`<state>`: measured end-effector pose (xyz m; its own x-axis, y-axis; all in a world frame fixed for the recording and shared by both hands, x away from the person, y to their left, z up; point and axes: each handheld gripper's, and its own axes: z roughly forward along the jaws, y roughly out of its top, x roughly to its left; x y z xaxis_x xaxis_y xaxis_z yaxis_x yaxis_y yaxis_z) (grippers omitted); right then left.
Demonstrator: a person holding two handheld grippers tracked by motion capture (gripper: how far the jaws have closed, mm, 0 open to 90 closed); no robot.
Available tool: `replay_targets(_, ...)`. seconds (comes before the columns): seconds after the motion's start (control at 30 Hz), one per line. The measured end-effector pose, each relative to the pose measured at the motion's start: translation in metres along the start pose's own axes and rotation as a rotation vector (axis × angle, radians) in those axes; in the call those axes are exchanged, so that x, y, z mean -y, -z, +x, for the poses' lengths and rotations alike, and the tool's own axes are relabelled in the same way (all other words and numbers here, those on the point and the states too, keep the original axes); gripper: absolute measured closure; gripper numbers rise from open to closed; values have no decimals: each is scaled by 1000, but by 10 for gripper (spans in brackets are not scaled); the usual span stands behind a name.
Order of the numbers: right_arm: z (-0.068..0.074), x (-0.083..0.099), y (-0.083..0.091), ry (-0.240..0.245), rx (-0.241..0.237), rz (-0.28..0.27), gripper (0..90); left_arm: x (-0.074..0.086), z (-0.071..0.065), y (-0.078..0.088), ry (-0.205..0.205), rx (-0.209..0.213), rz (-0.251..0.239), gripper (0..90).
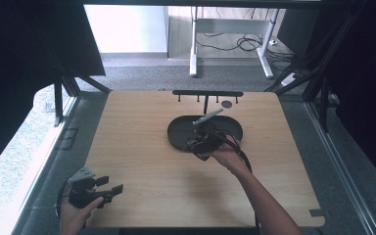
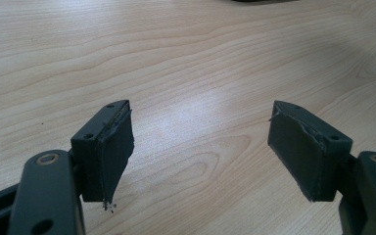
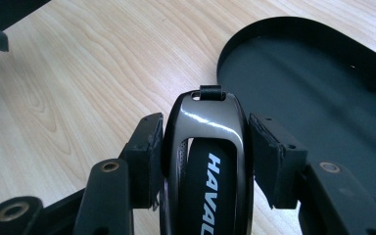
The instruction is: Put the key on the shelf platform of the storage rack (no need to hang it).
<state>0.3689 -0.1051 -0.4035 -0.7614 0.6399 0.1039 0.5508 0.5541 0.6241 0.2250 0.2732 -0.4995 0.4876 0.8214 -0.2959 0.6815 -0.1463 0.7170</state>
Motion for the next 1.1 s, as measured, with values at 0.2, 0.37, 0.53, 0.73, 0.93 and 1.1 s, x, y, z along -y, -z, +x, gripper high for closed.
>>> replay_targets(0.2, -7, -1, -1, -13, 12, -5, 497, 0, 0, 0, -1, 0, 1, 253)
replay_targets(0.37, -14, -2, -4, -28, 21, -3, 497, 0, 0, 0, -1, 1, 2, 253)
replay_targets(0.53, -18, -6, -5, -31, 31, 0, 497, 0, 0, 0, 0, 1, 0, 253)
replay_targets(0.73, -24, -9, -5, -46, 43, -2, 497, 0, 1, 1, -1, 0, -2, 252)
replay_targets(0.93, -31, -9, -5, -60, 50, 1, 497, 0, 1, 1, 1, 0, -1, 253)
replay_targets(1.1, -37, -9, -5, -68, 60, 2, 497, 0, 1, 1, 0, -1, -3, 253)
